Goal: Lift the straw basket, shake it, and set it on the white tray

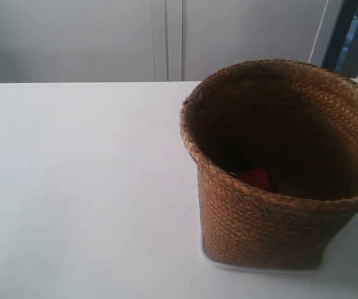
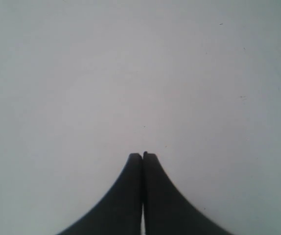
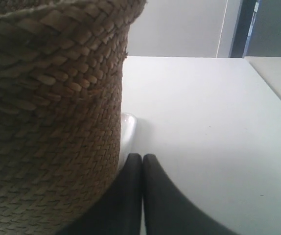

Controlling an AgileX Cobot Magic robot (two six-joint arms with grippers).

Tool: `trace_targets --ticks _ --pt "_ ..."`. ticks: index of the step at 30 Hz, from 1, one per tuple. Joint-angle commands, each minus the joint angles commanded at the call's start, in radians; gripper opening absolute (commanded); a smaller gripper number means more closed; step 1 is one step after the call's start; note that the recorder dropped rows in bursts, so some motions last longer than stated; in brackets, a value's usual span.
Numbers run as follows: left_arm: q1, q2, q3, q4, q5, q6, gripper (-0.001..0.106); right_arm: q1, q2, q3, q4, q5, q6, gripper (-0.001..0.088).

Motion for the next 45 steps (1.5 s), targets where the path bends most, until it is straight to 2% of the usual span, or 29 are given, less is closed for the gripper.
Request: trace_targets --ticks 45 --pt "0.0 0.0 0.0 0.0 0.0 0.0 0.0 0.0 0.0 0.0 0.0 0.025 -0.015 0.0"
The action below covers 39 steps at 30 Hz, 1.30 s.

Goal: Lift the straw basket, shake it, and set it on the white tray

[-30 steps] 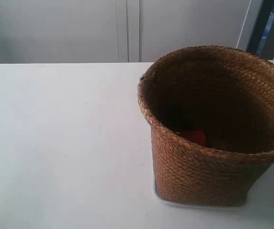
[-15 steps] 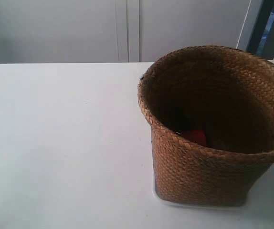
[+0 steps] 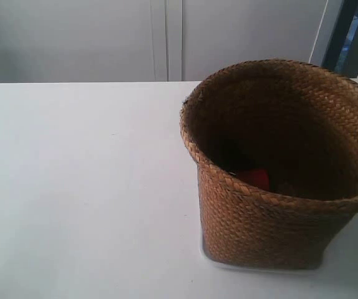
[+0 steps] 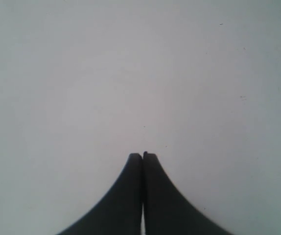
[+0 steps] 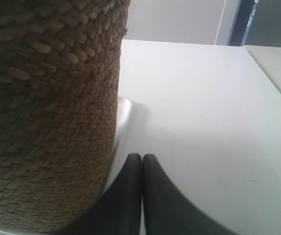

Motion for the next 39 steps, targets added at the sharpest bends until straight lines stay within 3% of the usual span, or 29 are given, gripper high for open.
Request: trace_targets --ticks 39 --pt "0.0 0.0 0.0 0.0 0.0 0.0 0.0 0.0 0.0 0.0 0.0 0.0 -0.011 0.0"
